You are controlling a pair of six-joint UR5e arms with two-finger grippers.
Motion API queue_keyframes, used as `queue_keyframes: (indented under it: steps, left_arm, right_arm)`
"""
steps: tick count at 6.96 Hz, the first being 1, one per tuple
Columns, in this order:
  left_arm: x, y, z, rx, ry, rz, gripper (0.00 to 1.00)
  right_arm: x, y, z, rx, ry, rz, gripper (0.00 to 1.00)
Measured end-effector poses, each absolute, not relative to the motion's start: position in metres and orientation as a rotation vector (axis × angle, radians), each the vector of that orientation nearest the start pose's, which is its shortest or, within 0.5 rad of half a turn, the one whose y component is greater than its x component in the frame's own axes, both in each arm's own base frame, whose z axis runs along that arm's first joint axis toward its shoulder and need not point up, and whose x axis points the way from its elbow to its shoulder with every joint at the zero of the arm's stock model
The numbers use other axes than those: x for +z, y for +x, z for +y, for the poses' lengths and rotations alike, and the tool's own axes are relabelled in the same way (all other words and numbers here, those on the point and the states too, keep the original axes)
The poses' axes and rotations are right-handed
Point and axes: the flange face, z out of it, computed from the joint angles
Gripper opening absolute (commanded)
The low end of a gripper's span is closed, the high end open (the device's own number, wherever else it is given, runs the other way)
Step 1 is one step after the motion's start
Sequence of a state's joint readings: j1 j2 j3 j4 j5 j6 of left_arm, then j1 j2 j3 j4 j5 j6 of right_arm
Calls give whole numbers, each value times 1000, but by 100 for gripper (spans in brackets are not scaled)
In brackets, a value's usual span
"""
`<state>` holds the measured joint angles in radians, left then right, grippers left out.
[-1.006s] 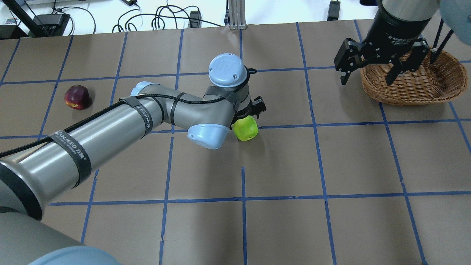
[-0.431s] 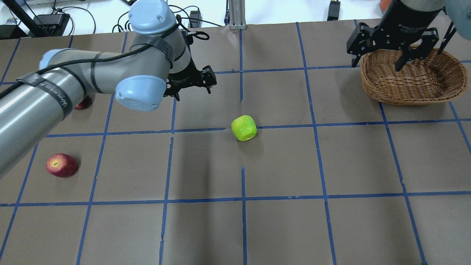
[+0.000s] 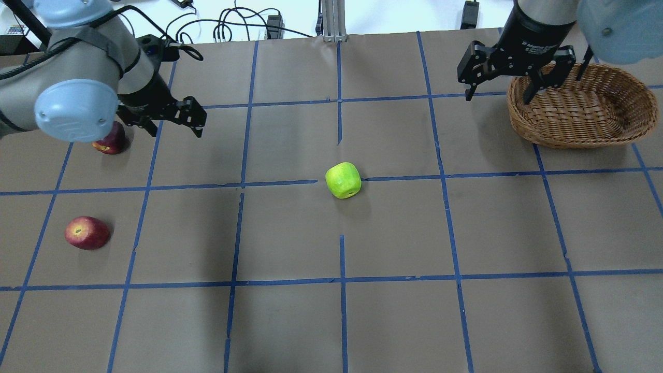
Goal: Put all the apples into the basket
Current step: 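Grasp the nearer red apple with left gripper while right gripper grasps green apple, then drop the green apple into the basket with right gripper while left lifts red apple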
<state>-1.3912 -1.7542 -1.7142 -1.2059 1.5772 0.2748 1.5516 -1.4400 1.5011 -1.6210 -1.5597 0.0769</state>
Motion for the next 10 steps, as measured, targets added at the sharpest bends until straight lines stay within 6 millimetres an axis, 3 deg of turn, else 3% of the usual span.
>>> queue_keyframes:
  steps: [3, 5, 6, 8, 10]
  left_arm:
    - [331, 118, -542, -2, 310, 3131, 100]
    - [293, 192, -514, 50, 286, 3153, 100]
    - [269, 210, -498, 104, 253, 3176, 100]
    - [228, 220, -483, 235, 225, 3178, 100]
    - [201, 227, -482, 309, 219, 3147, 100]
  right_arm:
    - [396, 244, -560, 3, -221, 3121, 100]
    - [333, 302, -573, -2, -369, 3101, 100]
    - [304, 319, -577, 21, -393, 3065, 100]
    - [258, 339, -577, 106, -416, 2989, 100]
    - [234, 342, -571, 161, -424, 2981, 100]
